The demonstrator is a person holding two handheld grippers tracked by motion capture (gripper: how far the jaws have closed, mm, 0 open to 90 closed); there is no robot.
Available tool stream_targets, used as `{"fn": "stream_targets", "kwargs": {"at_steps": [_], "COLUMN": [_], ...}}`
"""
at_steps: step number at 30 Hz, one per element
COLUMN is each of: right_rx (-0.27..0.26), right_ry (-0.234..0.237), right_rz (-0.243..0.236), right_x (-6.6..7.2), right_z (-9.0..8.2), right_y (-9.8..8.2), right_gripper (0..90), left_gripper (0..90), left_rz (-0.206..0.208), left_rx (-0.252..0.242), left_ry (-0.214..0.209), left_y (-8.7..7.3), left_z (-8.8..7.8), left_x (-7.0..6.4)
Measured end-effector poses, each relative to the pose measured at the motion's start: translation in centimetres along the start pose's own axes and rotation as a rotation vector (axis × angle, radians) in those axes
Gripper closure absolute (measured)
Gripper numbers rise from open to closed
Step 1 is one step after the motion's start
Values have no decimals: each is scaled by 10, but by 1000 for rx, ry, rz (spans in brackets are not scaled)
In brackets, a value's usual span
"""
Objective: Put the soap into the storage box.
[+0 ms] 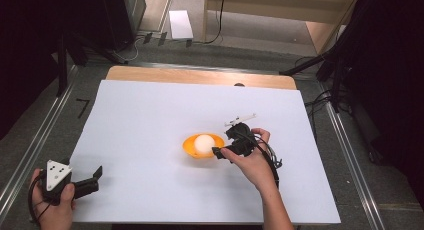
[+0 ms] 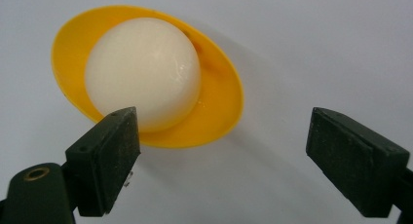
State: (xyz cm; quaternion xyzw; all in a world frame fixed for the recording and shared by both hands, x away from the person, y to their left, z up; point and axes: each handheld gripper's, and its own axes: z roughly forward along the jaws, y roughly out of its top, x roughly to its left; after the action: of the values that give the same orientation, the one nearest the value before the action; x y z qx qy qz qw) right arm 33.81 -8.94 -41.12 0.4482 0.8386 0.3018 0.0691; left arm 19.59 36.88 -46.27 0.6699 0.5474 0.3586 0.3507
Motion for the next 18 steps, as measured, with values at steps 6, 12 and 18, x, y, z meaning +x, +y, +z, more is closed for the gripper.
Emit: {"fn": "stream_targets", "kwargs": {"at_steps": [6,12,18], "right_rx": [-4,-8,-15], "right_ry": [-11,-26,-40], "right_rz": [12,20,34], "right_x": [-8,-18,-29], "right_z": [-4,-8,-13], "right_y": [-7,-15,-25], "right_gripper": [129,131,132], "left_gripper": [0,0,0], "left_rz": [-3,-2,1], "left_rx": [-2,-1,1], "left_ry": [0,0,1], "left_y": [0,0,0], "left_z": [0,0,0], "left_x": [0,0,0]}}
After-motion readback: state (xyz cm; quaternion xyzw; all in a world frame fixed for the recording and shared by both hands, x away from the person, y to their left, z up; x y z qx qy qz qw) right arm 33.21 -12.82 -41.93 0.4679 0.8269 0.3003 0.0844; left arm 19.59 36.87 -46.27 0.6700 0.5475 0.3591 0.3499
